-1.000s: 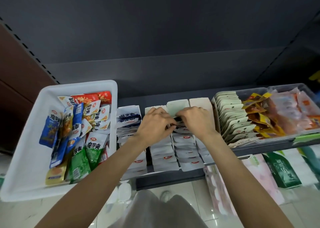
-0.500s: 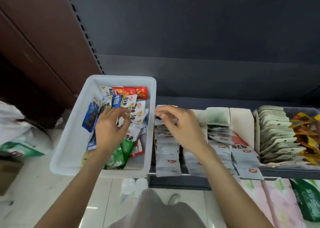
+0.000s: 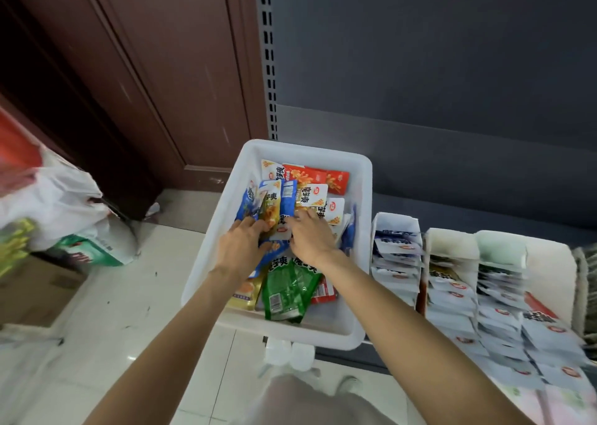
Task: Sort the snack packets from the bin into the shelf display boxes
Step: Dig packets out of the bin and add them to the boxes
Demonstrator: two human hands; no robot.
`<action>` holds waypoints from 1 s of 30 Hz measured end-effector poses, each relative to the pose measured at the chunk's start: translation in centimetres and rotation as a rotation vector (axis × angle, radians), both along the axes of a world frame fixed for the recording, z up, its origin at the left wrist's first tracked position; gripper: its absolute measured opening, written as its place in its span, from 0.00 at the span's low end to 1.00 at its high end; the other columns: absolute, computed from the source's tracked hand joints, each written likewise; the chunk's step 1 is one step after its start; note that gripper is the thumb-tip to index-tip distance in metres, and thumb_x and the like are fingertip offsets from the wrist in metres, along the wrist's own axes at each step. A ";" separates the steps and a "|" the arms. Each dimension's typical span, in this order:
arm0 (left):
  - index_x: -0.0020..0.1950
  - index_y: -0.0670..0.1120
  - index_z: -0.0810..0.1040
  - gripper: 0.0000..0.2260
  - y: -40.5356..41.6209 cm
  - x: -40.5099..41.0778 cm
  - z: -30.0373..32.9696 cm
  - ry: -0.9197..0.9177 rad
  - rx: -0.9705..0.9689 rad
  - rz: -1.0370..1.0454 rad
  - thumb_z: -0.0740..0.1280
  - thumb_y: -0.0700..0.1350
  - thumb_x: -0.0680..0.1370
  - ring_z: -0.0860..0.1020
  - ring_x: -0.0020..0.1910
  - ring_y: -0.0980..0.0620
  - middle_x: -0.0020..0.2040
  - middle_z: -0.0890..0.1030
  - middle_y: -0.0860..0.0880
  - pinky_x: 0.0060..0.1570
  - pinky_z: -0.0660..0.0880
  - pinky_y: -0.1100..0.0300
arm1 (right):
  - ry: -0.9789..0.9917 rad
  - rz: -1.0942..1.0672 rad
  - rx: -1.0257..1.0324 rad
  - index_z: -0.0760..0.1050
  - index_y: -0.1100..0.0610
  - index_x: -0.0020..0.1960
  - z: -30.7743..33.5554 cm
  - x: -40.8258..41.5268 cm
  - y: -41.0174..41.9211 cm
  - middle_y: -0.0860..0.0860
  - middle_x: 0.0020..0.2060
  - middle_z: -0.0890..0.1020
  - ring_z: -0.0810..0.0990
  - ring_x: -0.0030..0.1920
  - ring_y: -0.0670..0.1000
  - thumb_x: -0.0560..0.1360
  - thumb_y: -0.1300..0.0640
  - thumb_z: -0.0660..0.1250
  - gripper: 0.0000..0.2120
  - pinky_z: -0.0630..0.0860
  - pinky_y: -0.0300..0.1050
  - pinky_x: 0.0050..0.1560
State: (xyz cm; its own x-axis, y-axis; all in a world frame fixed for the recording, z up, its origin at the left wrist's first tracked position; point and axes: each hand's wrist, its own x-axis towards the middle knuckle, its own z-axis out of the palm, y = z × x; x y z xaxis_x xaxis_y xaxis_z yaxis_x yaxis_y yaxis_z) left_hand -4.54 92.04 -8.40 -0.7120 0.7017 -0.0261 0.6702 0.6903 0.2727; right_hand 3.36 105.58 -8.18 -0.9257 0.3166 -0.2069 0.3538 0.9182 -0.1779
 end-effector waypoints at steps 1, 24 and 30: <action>0.61 0.49 0.76 0.16 0.0 -0.1 -0.1 0.005 -0.014 -0.013 0.69 0.51 0.75 0.75 0.57 0.47 0.57 0.77 0.48 0.54 0.74 0.53 | 0.017 0.002 0.033 0.65 0.52 0.72 -0.3 -0.2 0.0 0.55 0.66 0.69 0.64 0.67 0.56 0.77 0.60 0.64 0.24 0.67 0.51 0.65; 0.54 0.50 0.80 0.09 2.5 4.6 8.3 -1.139 0.718 -0.040 0.70 0.43 0.74 0.81 0.51 0.52 0.51 0.83 0.49 0.50 0.77 0.53 | 0.850 -0.741 -1.044 0.71 0.57 0.46 10.1 8.4 3.3 0.56 0.38 0.80 0.78 0.31 0.48 0.79 0.65 0.61 0.05 0.75 0.38 0.27; 0.56 0.52 0.80 0.14 6.7 6.6 9.7 -0.599 0.593 -0.305 0.72 0.41 0.73 0.81 0.44 0.58 0.47 0.83 0.55 0.48 0.78 0.56 | 0.795 -0.601 -0.809 0.76 0.54 0.49 12.7 13.7 6.5 0.51 0.40 0.81 0.79 0.34 0.44 0.72 0.65 0.71 0.10 0.76 0.38 0.27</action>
